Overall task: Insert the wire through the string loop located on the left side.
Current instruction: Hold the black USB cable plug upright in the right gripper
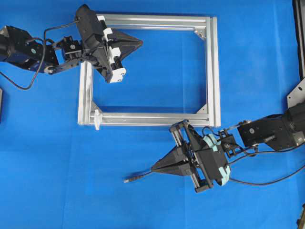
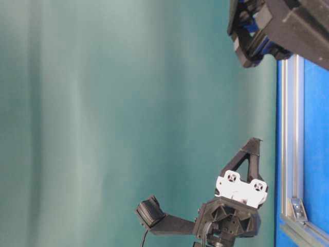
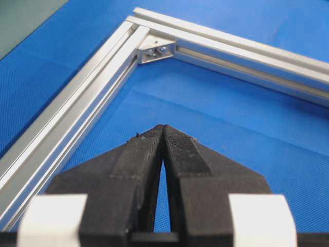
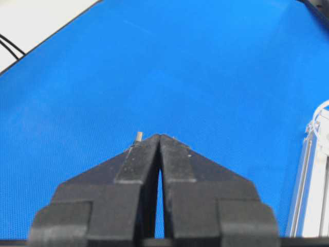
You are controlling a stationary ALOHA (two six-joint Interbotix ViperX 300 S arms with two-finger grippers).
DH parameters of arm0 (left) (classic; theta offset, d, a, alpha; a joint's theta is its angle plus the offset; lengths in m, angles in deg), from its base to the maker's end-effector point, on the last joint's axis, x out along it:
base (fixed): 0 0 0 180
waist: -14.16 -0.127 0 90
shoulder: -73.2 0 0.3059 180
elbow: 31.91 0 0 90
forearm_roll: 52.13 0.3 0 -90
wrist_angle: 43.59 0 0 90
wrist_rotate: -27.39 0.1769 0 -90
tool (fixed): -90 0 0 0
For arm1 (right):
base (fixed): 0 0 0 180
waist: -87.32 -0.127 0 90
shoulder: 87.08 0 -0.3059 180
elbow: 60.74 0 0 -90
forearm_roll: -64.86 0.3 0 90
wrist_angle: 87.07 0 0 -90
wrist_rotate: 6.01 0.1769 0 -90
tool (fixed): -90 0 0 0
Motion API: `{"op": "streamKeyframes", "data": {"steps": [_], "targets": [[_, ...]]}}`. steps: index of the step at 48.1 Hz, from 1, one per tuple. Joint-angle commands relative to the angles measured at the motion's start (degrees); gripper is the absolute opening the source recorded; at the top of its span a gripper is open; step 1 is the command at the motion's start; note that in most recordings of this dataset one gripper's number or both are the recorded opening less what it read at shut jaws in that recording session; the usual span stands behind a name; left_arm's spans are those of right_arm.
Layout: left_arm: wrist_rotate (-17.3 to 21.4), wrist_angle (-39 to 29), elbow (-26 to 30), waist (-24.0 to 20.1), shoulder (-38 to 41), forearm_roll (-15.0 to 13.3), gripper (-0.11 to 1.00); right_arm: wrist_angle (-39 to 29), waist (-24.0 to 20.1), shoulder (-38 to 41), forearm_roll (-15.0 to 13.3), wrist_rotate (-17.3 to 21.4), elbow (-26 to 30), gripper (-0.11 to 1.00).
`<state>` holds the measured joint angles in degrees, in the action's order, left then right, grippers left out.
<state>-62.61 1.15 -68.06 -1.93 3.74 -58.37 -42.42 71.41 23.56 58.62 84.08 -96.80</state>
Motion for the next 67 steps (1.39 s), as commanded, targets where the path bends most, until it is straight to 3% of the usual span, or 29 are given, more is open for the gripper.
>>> {"op": "streamKeyframes", "data": {"steps": [1,16,32,38,48,51,67], "targets": [[0.0,-0.7,0.35,0.35,-2.37,1.05,0.0,0.09,-0.88,-2.02,0.18,0.62,0.18,0.01],[0.35,-0.88,0.35,0.35,-2.55,1.14,0.0,-2.2,-0.88,-1.93,0.18,4.31,0.62,-0.02],[0.35,-0.88,0.09,0.35,-2.64,1.23,0.0,-2.37,-0.88,-1.93,0.26,5.71,0.79,-0.01],[0.44,-0.88,0.09,0.35,-2.64,1.32,0.0,-2.37,-0.88,-1.93,0.26,6.86,0.79,0.18],[0.44,-0.62,0.09,0.35,-2.64,1.32,0.0,-2.64,-0.88,-1.76,1.49,7.21,0.97,0.79],[0.44,-0.62,0.09,0.35,-2.64,1.32,0.0,-3.08,-0.88,-1.67,1.58,7.21,1.05,0.92],[0.44,-0.62,-0.26,0.35,-2.72,1.32,0.0,-1.93,-1.14,3.25,4.13,7.21,2.02,0.93]]}}
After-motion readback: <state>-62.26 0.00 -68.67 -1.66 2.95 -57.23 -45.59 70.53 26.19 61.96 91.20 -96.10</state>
